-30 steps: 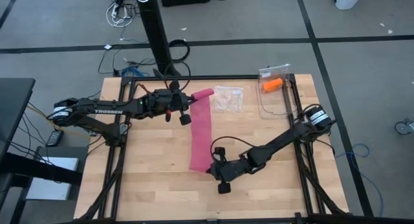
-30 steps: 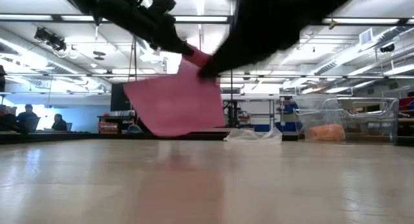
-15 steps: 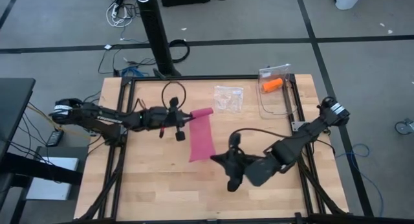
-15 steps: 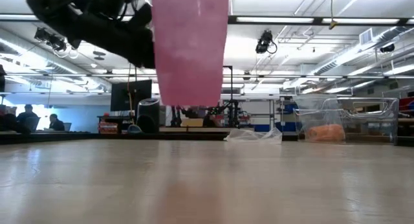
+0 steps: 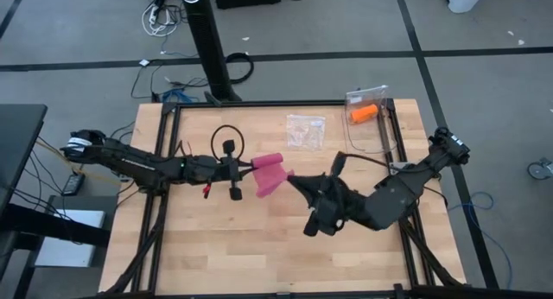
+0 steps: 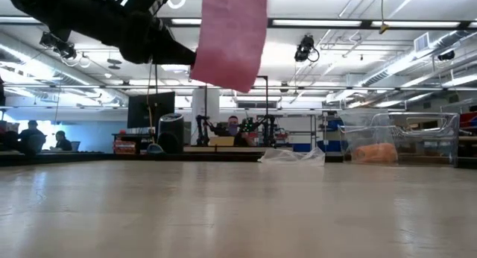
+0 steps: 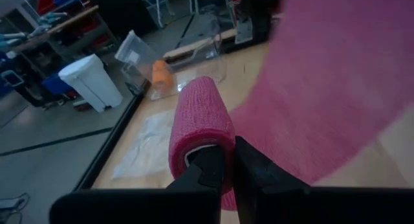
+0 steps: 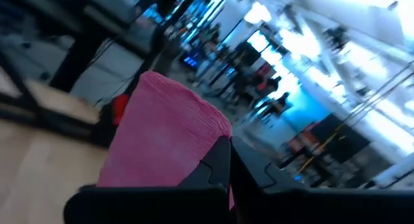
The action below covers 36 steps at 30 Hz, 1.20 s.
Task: Roll bandage
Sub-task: Roll the pink bandage
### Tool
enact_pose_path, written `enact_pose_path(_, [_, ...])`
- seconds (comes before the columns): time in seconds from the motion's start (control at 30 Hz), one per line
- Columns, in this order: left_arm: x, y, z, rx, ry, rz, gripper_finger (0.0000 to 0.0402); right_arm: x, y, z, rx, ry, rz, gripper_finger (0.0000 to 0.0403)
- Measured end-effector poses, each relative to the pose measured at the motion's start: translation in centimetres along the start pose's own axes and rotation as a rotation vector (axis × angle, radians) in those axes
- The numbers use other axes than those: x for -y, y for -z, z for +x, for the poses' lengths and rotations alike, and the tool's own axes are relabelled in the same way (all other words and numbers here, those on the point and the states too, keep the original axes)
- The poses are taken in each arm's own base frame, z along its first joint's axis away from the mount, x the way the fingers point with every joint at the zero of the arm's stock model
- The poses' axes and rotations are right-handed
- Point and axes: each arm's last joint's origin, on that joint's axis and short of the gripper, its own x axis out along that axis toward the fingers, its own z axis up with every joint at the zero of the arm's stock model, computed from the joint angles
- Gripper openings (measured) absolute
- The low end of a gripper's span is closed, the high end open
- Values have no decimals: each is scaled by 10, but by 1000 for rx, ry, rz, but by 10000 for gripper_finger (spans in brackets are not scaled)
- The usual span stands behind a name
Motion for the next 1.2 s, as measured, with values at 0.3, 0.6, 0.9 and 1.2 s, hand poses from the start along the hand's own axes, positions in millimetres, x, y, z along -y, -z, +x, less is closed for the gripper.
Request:
enact_pose_path(0.3, [10,1,-3,-25,36,40,21,32,-10,17,36,158,-72,1])
enact_pose_path(0.6, [18,4,-7,-60,59,109,21,58,11,56,-52,268,-111,0])
enact_pose_path(0.9, [41,-9,-26,10,123,126,21,98,43,100,-135,386,-109,0])
enact_pose_path(1.2, [60,-39,-69,175,197,41,21,123,89,136,-189,304,14,0])
